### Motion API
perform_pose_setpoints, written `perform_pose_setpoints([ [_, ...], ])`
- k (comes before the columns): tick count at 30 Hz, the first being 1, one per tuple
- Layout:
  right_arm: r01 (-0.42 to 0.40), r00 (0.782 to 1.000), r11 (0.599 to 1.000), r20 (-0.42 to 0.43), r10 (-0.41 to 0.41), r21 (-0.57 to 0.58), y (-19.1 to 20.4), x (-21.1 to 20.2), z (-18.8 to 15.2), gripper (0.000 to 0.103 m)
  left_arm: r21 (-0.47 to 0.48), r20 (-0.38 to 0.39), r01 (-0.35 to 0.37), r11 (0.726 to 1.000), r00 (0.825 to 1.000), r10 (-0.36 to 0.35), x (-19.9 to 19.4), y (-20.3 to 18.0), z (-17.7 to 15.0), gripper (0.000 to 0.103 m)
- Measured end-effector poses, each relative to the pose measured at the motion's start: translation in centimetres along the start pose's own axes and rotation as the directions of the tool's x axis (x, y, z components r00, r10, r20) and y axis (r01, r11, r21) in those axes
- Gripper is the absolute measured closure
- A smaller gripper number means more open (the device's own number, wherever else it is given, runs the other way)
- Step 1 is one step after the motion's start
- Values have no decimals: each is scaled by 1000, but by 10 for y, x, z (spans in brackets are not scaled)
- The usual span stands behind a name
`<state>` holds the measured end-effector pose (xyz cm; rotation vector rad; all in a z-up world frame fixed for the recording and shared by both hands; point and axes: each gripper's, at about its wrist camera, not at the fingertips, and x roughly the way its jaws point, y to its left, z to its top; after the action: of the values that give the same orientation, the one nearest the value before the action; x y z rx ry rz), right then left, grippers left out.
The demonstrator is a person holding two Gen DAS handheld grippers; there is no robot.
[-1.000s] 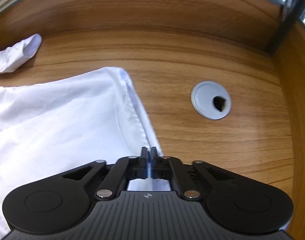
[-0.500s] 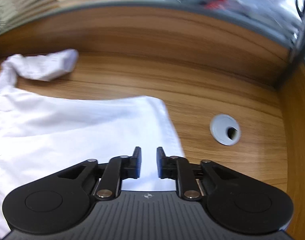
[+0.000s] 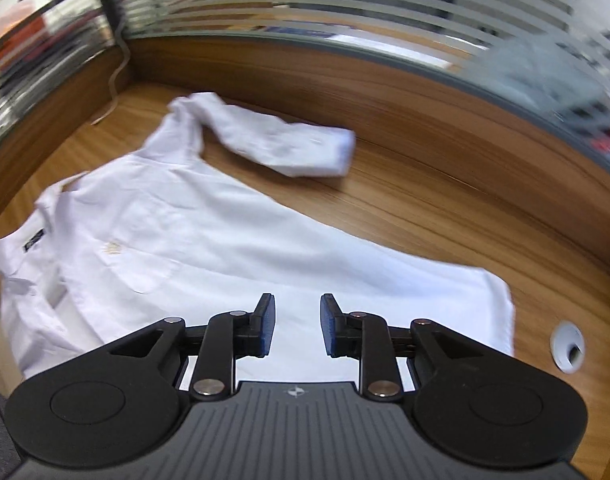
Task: Fold clothes
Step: 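Move both open grippers to the shirt collar and grasp it with the right gripper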
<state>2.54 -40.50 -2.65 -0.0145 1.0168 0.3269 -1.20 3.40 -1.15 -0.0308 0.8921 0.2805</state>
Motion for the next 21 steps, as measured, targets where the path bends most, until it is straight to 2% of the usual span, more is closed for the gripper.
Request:
perform_pose_setpoints([
  [3,-19,1000,999,-1,19,-41,30,4,17,72,29,-30,12,1000,999,-11,18,12,-5,18],
  [9,-101,995,992,-25,100,-77,108,26,50,63,128,-39,87,988,996,-83,45,22,-12,18],
  [11,-121,992,988,-35,118,-101,141,38,59,58,162,-50,154,975,988,-148,53,23,-13,18],
  [16,-187,982,969,-61,180,-160,221,76,79,58,218,-81,286,933,958,-275,64,20,-15,18],
  [21,-195,981,941,-75,181,-277,289,116,91,56,224,-94,348,910,938,-335,69,22,-14,18],
])
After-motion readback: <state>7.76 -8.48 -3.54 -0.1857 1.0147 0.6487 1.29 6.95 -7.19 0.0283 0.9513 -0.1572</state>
